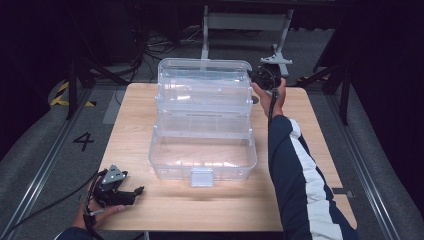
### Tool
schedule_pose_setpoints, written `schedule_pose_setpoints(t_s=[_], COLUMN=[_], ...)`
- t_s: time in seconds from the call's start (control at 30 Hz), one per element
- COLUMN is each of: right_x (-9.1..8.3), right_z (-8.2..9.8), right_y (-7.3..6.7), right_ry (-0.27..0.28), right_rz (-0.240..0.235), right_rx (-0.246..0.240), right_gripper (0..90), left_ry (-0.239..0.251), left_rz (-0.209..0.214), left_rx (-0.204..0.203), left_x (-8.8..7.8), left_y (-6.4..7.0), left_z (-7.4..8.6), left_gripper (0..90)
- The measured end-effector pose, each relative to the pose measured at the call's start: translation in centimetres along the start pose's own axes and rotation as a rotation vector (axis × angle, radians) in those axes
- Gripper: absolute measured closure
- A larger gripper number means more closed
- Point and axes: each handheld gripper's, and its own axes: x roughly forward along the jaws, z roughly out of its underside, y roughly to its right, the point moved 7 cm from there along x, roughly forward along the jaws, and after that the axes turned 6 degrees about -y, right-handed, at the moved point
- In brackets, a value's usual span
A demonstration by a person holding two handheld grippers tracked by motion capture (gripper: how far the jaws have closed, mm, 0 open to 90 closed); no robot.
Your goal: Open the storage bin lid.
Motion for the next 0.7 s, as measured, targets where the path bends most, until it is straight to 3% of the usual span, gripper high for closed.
schedule_pose_setpoints(t_s=[0.13, 0.2, 0.37, 0.7], right_x=[0.6, 0.6, 0.9, 0.4], right_z=[0.6, 0.6, 0.8, 0.7], right_y=[0.2, 0.0, -0.9, -0.8], right_ry=[-0.032, -0.012, -0.027, -0.027], right_rz=[0.011, -0.032, -0.011, 0.002], right_rx=[-0.008, 0.000, -0.041, -0.048], right_gripper=[81.2, 82.8, 85.6, 81.4], left_ry=[0.004, -0.008, -0.007, -0.001], left_rz=[-0.001, 0.003, 0.007, 0.004], left_rx=[-0.001, 0.002, 0.001, 0.000], left_x=[0.0, -0.1, 0.0, 0.0], left_y=[0.0, 0.0, 0.0, 0.0], left_z=[0.0, 0.0, 0.0, 0.0], left_gripper=[16.3, 16.3, 16.1, 16.1])
